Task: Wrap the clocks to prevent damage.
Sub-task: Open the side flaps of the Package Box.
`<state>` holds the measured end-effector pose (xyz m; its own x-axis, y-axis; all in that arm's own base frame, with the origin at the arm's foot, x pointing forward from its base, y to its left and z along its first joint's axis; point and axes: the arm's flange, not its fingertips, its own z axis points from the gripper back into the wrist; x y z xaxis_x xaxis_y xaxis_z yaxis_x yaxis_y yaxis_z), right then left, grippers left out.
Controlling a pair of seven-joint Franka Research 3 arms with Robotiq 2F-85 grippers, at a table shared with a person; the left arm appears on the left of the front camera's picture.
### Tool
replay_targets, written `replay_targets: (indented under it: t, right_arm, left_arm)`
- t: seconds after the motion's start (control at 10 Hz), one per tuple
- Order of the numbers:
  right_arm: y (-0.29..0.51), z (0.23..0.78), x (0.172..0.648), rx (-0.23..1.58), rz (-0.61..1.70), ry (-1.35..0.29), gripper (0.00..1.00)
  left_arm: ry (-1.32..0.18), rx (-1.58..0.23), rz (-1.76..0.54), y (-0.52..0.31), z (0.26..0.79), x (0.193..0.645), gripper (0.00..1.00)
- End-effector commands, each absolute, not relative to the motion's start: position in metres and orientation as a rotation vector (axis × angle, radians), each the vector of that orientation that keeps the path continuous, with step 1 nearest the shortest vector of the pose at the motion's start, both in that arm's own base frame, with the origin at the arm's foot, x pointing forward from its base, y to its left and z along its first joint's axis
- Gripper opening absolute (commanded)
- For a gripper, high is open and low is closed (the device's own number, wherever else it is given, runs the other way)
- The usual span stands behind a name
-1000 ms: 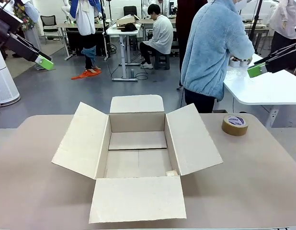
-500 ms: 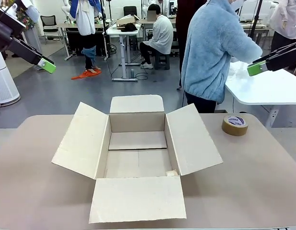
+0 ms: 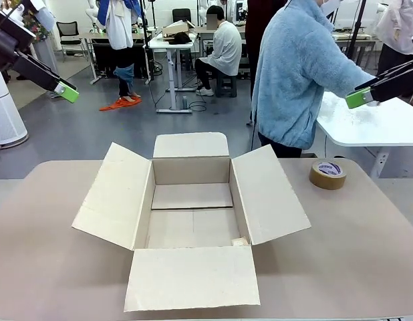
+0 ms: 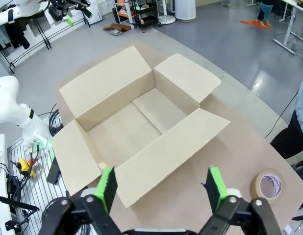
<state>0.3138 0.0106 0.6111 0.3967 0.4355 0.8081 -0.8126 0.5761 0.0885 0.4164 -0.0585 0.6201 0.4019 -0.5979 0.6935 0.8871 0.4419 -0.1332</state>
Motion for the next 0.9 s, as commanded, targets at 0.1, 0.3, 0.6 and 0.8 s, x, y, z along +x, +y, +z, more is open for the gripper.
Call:
replay_targets:
  t: [0.1, 0.3, 0.6, 0.8]
  right_arm:
    - [0.0116, 0.6108, 0.311, 0.527, 0.841, -0.83, 0.0]
    - [0.0105, 0.6084, 0.3106, 0.535, 0.835, -0.821, 0.0]
    - [0.0099, 0.6077, 0.3091, 0.535, 0.842, -0.818, 0.0]
    - [0.0101, 0.608, 0.3093, 0.532, 0.843, -0.805, 0.0]
  left_arm:
    - [-0.655, -0.528, -1.031, -0.0541, 0.6214, 0.4154, 0.0]
    - [-0.65, -0.524, -1.041, -0.0482, 0.6193, 0.4156, 0.0]
    - [-0.65, -0.518, -1.044, -0.0531, 0.618, 0.415, 0.0]
    - [-0.648, -0.516, -1.041, -0.0528, 0.6162, 0.4144, 0.0]
